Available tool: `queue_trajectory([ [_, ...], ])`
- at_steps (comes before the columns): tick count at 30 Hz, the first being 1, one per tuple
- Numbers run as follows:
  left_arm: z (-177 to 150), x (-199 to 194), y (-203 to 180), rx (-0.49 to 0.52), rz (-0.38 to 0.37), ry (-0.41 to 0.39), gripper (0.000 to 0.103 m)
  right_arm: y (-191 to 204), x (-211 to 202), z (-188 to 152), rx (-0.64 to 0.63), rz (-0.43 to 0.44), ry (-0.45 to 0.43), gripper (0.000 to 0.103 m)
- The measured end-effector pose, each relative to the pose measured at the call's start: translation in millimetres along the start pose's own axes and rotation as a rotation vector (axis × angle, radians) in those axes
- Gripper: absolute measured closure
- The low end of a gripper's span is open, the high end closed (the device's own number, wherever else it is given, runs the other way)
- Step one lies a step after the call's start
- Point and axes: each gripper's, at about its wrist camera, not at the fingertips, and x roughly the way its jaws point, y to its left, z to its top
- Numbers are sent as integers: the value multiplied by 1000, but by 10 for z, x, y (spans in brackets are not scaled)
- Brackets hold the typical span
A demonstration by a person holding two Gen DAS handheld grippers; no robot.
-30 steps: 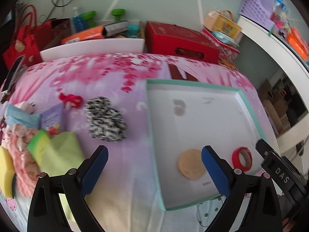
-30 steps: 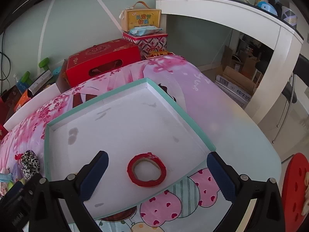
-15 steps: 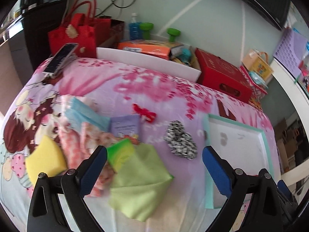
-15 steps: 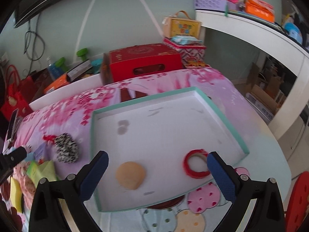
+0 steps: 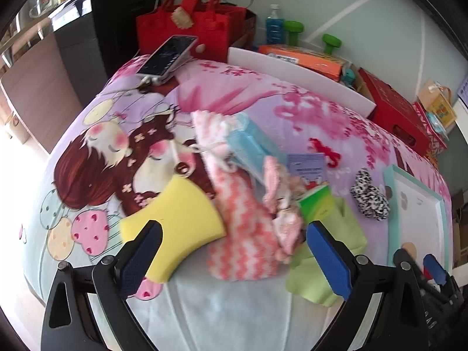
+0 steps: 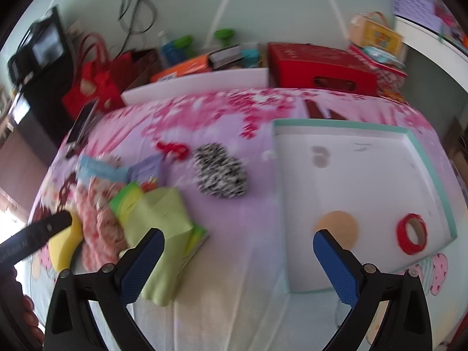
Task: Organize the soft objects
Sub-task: 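Grasp the yellow sponge with the left gripper while the right gripper grasps the green cloth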
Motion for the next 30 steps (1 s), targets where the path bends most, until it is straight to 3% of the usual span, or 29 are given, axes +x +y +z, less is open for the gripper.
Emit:
queue_trajectory([
  [5,-50,88,188,39,68,35,4,339,167,-103,-82,56,59,0],
  [12,-86,318,331,84,64,109,4,453,311,-170,-134,17,97,0],
  [16,-108,448,357,128,109,145,4,420,335,-158,-128,5,101,0],
  [22,-77,524,544,71,137,162,4,444,320,-164,-139,12,94,1],
  [30,-53,647,689,-12,92,176,7,501,286,-170,-144,117,85,24],
])
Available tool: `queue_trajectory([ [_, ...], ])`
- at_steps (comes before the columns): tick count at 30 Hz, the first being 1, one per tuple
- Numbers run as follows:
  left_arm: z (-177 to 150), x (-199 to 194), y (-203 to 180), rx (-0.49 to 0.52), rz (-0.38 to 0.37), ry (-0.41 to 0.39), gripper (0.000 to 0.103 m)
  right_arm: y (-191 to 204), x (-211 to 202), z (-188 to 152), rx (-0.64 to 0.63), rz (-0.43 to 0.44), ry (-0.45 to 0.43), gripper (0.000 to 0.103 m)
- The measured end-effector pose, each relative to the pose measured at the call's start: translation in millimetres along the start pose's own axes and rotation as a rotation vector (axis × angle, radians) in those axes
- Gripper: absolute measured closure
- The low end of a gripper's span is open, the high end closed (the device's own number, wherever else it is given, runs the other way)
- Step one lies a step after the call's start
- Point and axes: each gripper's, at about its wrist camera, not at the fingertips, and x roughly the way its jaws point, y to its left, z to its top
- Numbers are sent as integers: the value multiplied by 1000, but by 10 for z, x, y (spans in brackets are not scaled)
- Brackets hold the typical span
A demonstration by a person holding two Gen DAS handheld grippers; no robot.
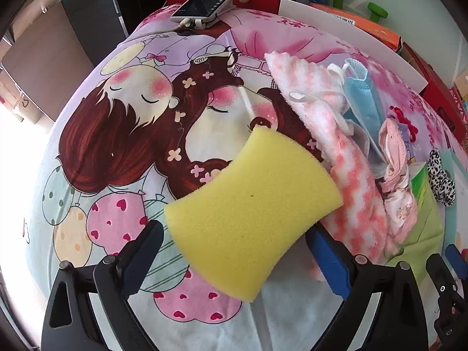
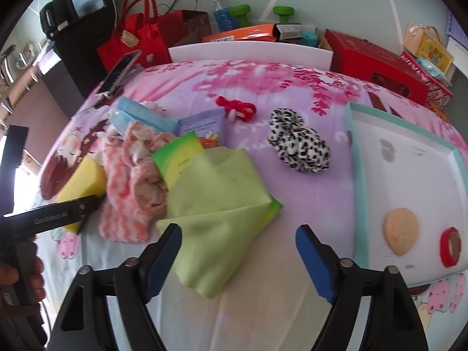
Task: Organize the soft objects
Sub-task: 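Grasp the yellow sponge with the left gripper while the right gripper grasps the green cloth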
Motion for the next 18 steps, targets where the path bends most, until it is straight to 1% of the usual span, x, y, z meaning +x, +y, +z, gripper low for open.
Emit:
queue_trajectory([
  [1,7,-4,1,0,-6,-8,9,7,-2,-1,0,10,-3,29],
  [2,15,-5,1,-1,-14,-12,14,16,-1,-1,-3,17,-4,36],
  [3,19,-2,-2,-3,-24,-11,16,25,3,0,-8,22,-3,39],
  [6,10,2,-11,-8,-26,-7,16,54,49,-11,-18,26,16,45],
  [8,16,1,-15,-10,-30,-9,16,73,73,-22,-24,24,24,55],
  [10,27,3,-25,-12,-34,-10,17,86,95,-25,-29,16,29,58],
  [11,25,1,-25,-12,-35,-9,17,94,104,-27,-32,6,31,61],
  [15,34,6,-18,-6,-35,-10,17,79,122,-25,-18,-2,31,64],
  [18,37,-6,-22,-7,-40,-14,19,52,112,-18,-5,-7,24,73],
])
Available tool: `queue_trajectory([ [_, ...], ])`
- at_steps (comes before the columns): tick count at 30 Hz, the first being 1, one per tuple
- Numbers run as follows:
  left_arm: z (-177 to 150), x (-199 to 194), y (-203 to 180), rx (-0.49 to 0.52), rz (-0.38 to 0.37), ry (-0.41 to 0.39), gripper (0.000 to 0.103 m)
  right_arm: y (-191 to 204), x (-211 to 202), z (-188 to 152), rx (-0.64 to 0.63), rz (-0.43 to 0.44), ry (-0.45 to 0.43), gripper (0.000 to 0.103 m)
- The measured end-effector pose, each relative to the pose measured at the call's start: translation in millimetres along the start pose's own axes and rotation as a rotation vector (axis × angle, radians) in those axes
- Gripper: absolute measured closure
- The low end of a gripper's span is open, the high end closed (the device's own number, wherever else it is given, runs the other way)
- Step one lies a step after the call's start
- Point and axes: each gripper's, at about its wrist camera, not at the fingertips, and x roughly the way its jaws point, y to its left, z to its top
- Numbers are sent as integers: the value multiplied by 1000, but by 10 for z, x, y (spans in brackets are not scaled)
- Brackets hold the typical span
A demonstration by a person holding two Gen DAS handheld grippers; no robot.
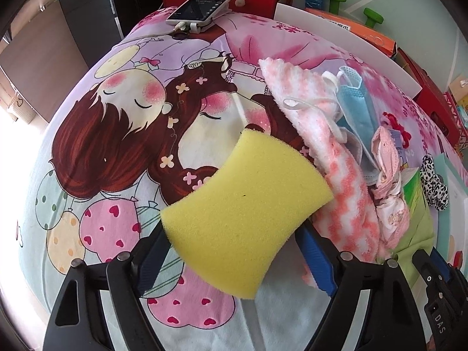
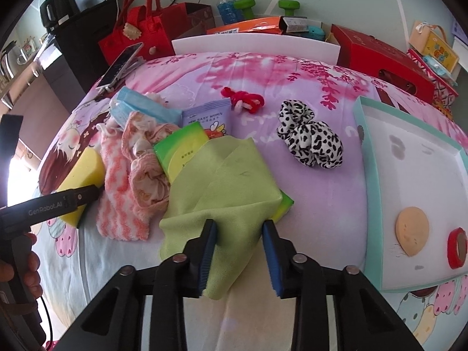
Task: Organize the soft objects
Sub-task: 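Grasp the yellow sponge with the left gripper while the right gripper grasps the green cloth, then carry the sponge and green cloth over the tray and open both grippers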
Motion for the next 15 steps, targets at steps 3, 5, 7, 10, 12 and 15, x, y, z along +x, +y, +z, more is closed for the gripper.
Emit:
queue_trajectory([
  [3,-1,-11,-1,-1,-8,-2,20,-36,-23,17,15,-1,-13,86],
  [5,1,-14,-2,-1,-12,-3,20,-48,-21,25,19,-3,-14,89],
  [7,2,-17,-5,0,-17,-5,21,-58,-31,30,24,-1,-18,93],
  [10,5,-39,-10,0,-29,-11,23,-62,-73,39,19,2,-34,96],
  [12,10,-66,-15,0,-33,-18,24,-72,-106,48,23,6,-48,96],
  [15,21,-124,-4,-6,-38,-37,25,-97,-165,69,29,12,-67,96],
])
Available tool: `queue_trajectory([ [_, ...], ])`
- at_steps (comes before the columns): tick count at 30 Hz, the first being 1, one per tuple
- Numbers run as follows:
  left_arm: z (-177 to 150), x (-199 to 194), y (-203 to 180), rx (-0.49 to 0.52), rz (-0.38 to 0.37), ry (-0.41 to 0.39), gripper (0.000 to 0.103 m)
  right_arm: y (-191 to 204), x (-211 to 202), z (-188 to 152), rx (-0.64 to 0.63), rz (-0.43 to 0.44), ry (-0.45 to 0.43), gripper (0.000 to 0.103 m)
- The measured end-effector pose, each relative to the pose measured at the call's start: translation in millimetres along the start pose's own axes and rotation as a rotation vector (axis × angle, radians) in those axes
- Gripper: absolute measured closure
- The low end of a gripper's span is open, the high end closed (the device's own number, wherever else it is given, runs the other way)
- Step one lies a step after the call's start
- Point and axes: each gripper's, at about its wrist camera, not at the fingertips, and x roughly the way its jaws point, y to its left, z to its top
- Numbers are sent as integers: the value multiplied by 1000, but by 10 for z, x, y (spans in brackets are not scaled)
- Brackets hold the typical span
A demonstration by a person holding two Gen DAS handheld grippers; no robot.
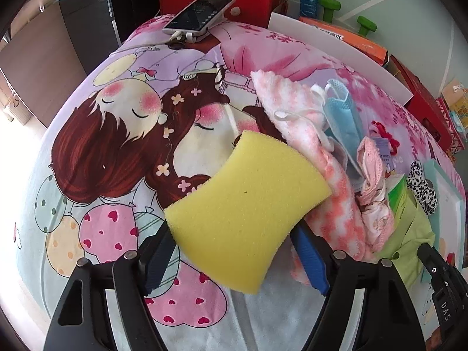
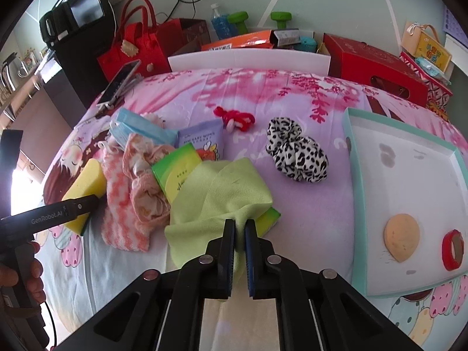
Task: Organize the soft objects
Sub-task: 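Carry the sponge and green cloth over the tray and open both grippers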
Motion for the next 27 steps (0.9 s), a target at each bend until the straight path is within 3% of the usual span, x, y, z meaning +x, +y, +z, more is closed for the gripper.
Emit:
queue_trajectory([
  [14,68,-631,-86,9,-18,-171,26,-140,-500,153,25,6,-156,97],
  [20,102,-800,-502,92,-72,-199,26,-370,-712,243,80,-34,-205,97],
  [27,158,-988,-1311,260,-169,-209,25,-749,-956,421,165,-108,-274,97],
])
